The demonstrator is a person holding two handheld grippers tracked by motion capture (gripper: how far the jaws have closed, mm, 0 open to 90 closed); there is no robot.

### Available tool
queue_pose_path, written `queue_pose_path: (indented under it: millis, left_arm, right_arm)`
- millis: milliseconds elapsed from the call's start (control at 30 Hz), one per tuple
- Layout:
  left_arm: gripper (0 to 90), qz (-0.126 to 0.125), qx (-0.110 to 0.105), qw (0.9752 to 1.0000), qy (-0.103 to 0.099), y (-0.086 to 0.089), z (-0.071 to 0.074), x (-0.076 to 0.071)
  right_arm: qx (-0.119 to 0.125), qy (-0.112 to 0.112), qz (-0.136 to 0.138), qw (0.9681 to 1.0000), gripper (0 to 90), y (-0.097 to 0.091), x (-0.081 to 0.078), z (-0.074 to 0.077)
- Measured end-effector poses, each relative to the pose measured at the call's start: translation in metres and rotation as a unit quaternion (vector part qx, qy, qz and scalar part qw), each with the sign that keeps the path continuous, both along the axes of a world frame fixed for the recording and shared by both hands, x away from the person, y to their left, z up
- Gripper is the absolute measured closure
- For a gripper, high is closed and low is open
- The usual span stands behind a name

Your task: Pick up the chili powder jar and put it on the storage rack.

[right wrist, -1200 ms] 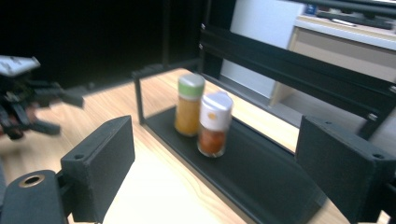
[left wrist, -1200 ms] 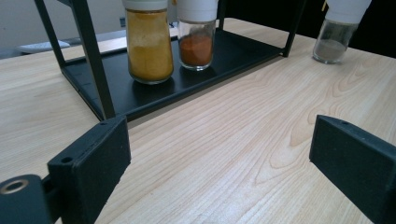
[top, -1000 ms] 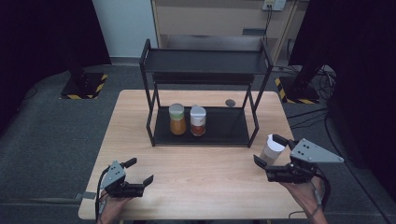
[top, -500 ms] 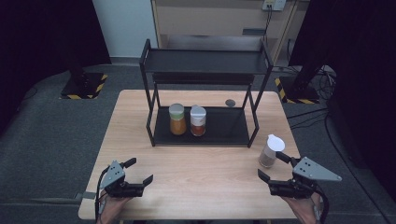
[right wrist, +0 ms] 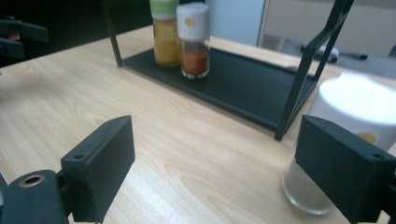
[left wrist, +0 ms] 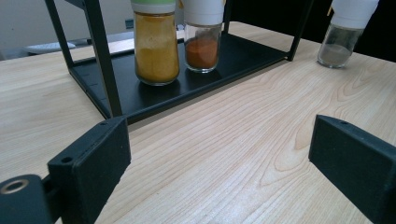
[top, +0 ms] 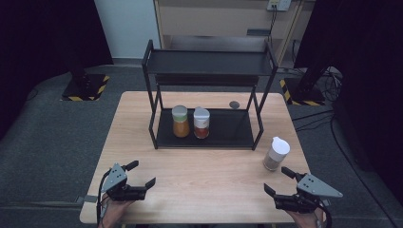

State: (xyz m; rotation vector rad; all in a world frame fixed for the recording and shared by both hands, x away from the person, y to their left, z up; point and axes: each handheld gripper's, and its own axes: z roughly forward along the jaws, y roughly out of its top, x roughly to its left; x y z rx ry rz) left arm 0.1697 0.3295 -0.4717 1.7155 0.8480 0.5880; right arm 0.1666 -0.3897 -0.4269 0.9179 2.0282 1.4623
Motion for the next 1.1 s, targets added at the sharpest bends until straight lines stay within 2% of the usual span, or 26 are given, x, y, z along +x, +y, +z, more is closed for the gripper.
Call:
queue_pose_path:
  millis: [100,133,267,333,400,667,733,867,1100]
  left_arm:
    - [5.1,0.000,-0.002,1.0000,-0.002,0.000,0.000,-0.001]
    - [5.1,-0.001,-0.001,1.0000,-0.003,0.000,0.000,-0.001]
    - [5.1,-0.002,-0.001,1.0000,-0.004,0.001,0.000,-0.001]
    - [5.1,-0.003,-0.003,1.0000,-0.003,0.001,0.000,-0.001]
    - [5.1,-0.003,-0.002,1.0000,-0.004,0.001,0.000,-0.001]
    - [5.1,-0.009,-0.002,0.9999,-0.008,0.002,0.000,0.000]
    - [5.1,-0.011,-0.009,0.9999,-0.007,0.004,-0.001,0.000]
    - [5.1,-0.012,-0.006,0.9999,-0.008,0.003,0.000,0.000]
    - [5.1,-0.011,-0.006,0.9999,-0.007,0.003,0.000,-0.001]
  right_arm:
    - [-0.002,-0.003,-0.007,1.0000,12.5,0.001,-0.002,-0.003]
    - [0.007,0.002,-0.005,1.0000,12.3,-0.002,0.000,-0.006]
    - [0.012,0.007,-0.015,0.9998,12.4,-0.004,0.001,-0.013]
    - [0.006,0.004,-0.021,0.9998,12.2,-0.002,-0.001,-0.014]
    - [0.019,0.010,-0.019,0.9996,12.0,-0.005,0.001,-0.016]
    - [0.017,0.012,-0.022,0.9995,12.5,-0.006,0.003,-0.021]
    - [0.013,0.009,-0.024,0.9996,12.9,-0.006,0.002,-0.021]
    - [0.018,0.013,-0.026,0.9994,12.9,-0.007,0.003,-0.022]
    - [0.009,0.016,-0.022,0.9996,12.8,-0.005,0.005,-0.021]
